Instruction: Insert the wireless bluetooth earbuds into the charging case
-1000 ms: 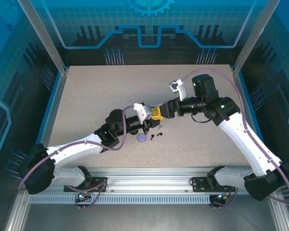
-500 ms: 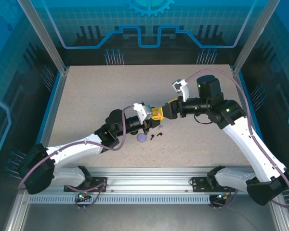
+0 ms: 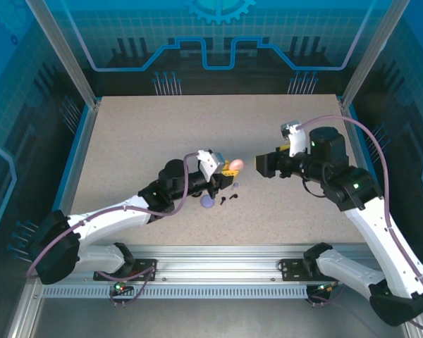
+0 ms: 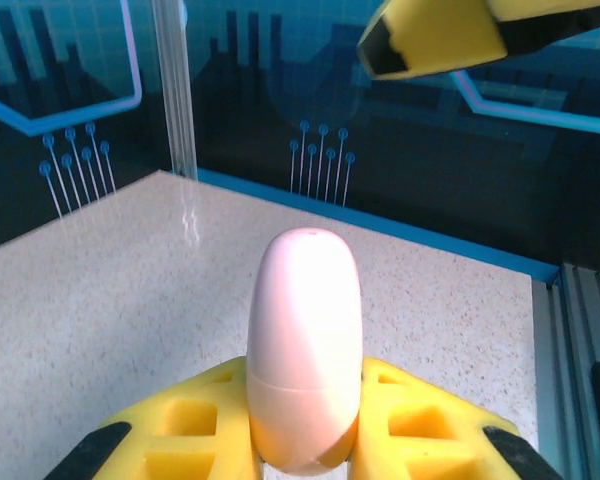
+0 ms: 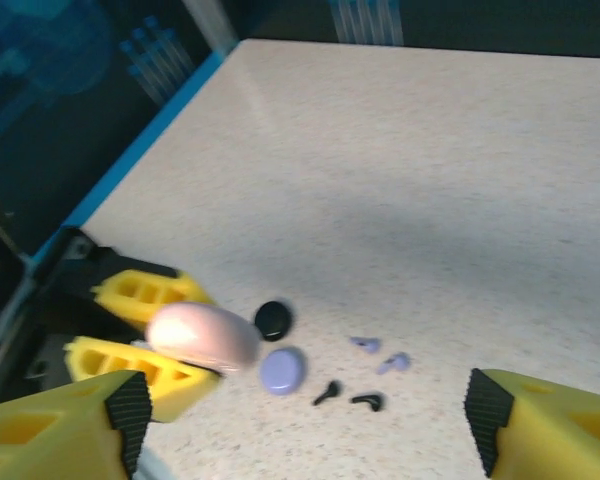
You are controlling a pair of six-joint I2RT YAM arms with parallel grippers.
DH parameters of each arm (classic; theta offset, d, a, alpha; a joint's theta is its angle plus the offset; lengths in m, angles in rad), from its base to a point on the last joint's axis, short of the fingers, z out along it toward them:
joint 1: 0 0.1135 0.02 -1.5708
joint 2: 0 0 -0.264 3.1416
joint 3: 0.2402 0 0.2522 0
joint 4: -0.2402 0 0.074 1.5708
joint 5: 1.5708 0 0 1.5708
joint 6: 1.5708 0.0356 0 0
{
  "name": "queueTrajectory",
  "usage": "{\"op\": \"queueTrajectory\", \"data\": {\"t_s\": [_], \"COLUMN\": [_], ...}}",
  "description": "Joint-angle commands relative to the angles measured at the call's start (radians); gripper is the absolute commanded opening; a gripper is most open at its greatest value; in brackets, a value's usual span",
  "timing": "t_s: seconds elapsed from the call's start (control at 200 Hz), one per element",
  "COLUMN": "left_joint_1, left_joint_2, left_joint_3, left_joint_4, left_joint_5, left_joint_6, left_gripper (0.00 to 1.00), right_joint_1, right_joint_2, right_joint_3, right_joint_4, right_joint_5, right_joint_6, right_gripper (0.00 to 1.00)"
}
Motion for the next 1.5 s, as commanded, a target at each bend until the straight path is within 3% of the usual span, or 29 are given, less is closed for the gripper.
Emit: {"op": "queueTrajectory", "data": {"t_s": [0.0, 0.325, 0.715, 1.001, 1.496], "left_joint_1": [0.041, 0.203, 0.255, 0.255, 0.255], "left_joint_2": [-0.013, 0.124, 0.498, 0.677, 0.776], "left_joint_3": [0.043, 0.109, 0.424, 0.527, 0.549], "left_joint_4": [-0.068, -0.245, -0.627, -0.657, -0.67], "left_joint_5": [-0.007, 0.084, 0.041, 0.044, 0.036], "left_joint_6": [-0.103, -0.361, -0.445, -0.474, -0.482], "left_gripper": [0.17, 0.16, 0.15, 0.16, 0.34], "right_joint_1": [-0.039, -0.155, -0.181, -0.189, -0.199], "right_joint_2": [-0.013, 0.014, 0.027, 0.008, -0.021], "right_joint_3": [-0.047, -0.132, -0.157, -0.157, -0.177], "right_joint_4": [-0.036, -0.091, -0.083, -0.118, -0.137], "right_joint_5": [0.148, 0.144, 0.113, 0.113, 0.109], "right_joint_6": [0.02, 0.055, 0.054, 0.035, 0.021], "right_gripper": [0.89, 1.0, 1.0, 1.0, 1.0]}}
